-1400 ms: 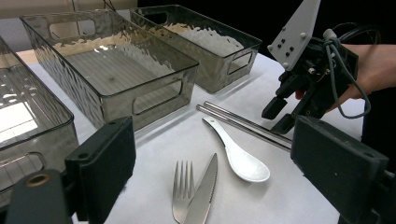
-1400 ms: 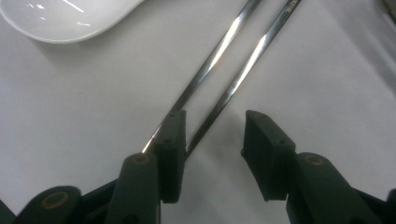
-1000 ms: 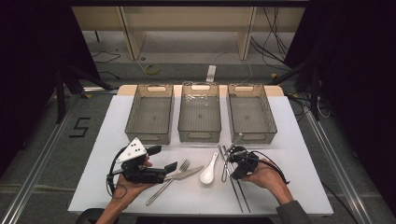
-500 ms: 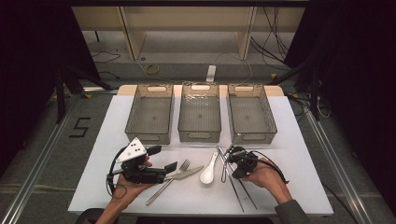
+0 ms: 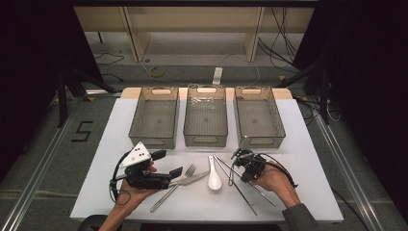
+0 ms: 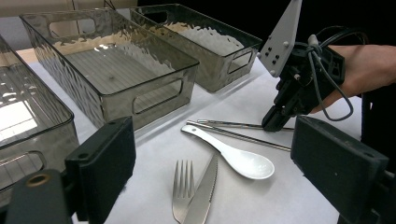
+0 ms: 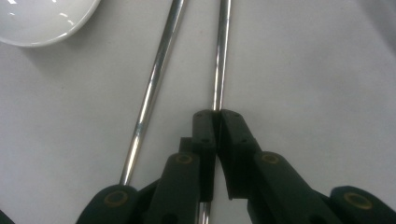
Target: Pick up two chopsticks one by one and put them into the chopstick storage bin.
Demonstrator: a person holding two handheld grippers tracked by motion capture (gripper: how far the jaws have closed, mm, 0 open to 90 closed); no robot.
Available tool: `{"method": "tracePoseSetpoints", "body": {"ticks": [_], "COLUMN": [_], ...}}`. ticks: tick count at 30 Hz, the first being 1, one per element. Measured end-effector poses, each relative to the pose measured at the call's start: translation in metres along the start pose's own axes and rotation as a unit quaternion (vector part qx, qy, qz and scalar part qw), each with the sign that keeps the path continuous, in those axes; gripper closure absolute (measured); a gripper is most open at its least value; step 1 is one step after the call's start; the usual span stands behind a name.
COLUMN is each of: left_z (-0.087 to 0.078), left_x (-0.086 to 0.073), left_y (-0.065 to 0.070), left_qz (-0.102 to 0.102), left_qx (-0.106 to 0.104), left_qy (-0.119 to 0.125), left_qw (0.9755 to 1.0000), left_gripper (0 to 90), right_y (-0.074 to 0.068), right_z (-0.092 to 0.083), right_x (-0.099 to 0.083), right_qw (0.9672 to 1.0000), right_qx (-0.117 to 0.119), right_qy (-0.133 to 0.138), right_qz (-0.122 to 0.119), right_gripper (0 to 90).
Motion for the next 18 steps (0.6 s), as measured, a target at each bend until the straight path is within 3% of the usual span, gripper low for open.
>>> {"method": "tracePoseSetpoints", "body": {"ticks": [5,11,18], "left_z": [0.0,0.0,0.001], "left_x": [0.0,0.0,0.0], "left_y": [0.0,0.0,0.0], "left_qz": [0.0,0.0,0.003], "left_qx": [-0.001,-0.002,-0.001], "left_qy": [-0.001,-0.002,-0.006], "left_qw": [1.0,1.0,1.0], "left_gripper": [13.4,13.4,13.4], "right_y": [-0.001,0.001,0.005], "right_z": [0.0,-0.001,-0.014], "right_x": [0.001,-0.001,-0.006], "right_qw": [1.0,0.9992,0.9985], "right_qx": [-0.004,-0.025,-0.029], "right_qy": [-0.002,0.004,0.027], "right_qz": [-0.004,-0.029,-0.039], "right_gripper": [86.3,86.6,86.7]}}
Point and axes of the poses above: each handheld gripper's, and its own axes: z roughly forward along the jaws, x roughly out of its top, y roughly to its right, the point moved 6 cm from there along z, roughly forward along the jaws, and after that the axes turned 14 degrees about -y, right-handed, at the moved point
